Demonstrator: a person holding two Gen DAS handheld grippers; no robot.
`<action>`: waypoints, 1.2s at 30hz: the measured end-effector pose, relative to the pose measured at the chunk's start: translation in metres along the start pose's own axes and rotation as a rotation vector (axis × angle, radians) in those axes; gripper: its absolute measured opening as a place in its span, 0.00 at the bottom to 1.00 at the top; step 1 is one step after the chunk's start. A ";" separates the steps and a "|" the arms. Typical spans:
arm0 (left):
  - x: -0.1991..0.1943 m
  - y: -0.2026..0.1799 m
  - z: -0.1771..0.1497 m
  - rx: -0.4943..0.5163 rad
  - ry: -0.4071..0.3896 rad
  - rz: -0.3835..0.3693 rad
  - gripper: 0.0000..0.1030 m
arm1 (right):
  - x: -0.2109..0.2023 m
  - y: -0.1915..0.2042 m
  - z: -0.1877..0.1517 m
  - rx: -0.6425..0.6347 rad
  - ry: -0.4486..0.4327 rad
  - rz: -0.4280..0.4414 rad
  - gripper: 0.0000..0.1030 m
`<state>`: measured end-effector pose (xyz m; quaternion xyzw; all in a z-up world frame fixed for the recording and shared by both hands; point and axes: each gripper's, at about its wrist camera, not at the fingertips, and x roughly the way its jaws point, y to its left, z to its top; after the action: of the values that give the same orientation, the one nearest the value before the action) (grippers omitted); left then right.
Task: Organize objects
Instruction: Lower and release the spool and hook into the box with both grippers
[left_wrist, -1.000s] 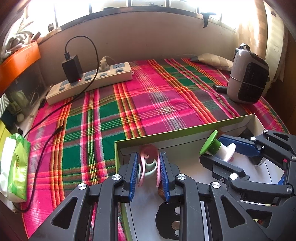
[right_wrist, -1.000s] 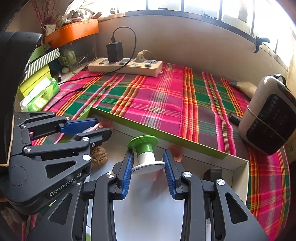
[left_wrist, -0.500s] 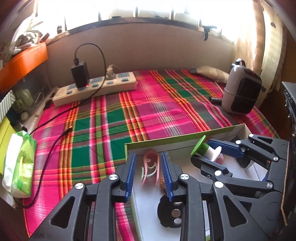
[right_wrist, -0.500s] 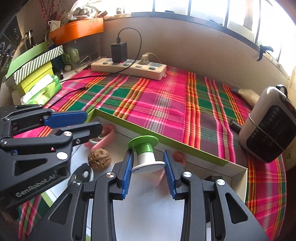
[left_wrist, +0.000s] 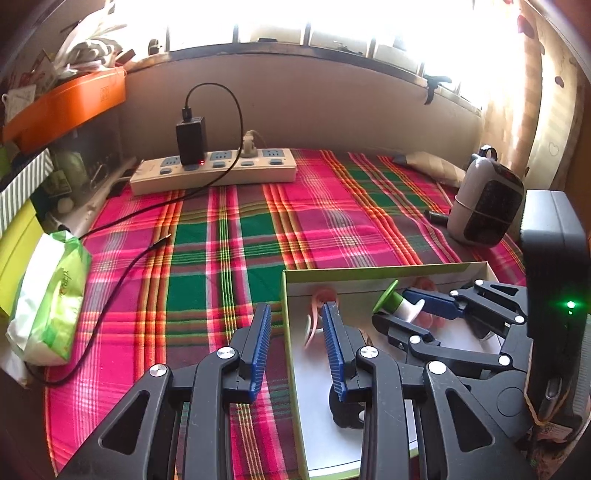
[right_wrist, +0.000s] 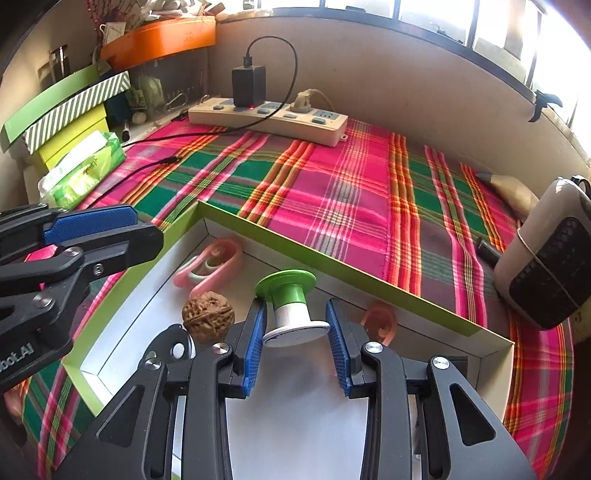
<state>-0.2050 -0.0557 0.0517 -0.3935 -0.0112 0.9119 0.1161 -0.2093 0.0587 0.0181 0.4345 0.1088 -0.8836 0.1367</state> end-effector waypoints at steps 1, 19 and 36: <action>0.000 0.000 0.000 0.001 0.000 -0.004 0.26 | 0.001 0.001 0.000 -0.002 0.006 0.000 0.34; -0.002 0.003 -0.005 -0.017 0.002 -0.002 0.26 | 0.004 0.004 0.001 -0.024 0.038 -0.010 0.34; -0.016 0.003 -0.013 -0.034 -0.006 -0.003 0.27 | -0.008 0.005 -0.003 0.005 0.003 -0.005 0.45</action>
<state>-0.1862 -0.0628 0.0539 -0.3926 -0.0277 0.9126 0.1109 -0.2011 0.0559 0.0225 0.4356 0.1081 -0.8836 0.1332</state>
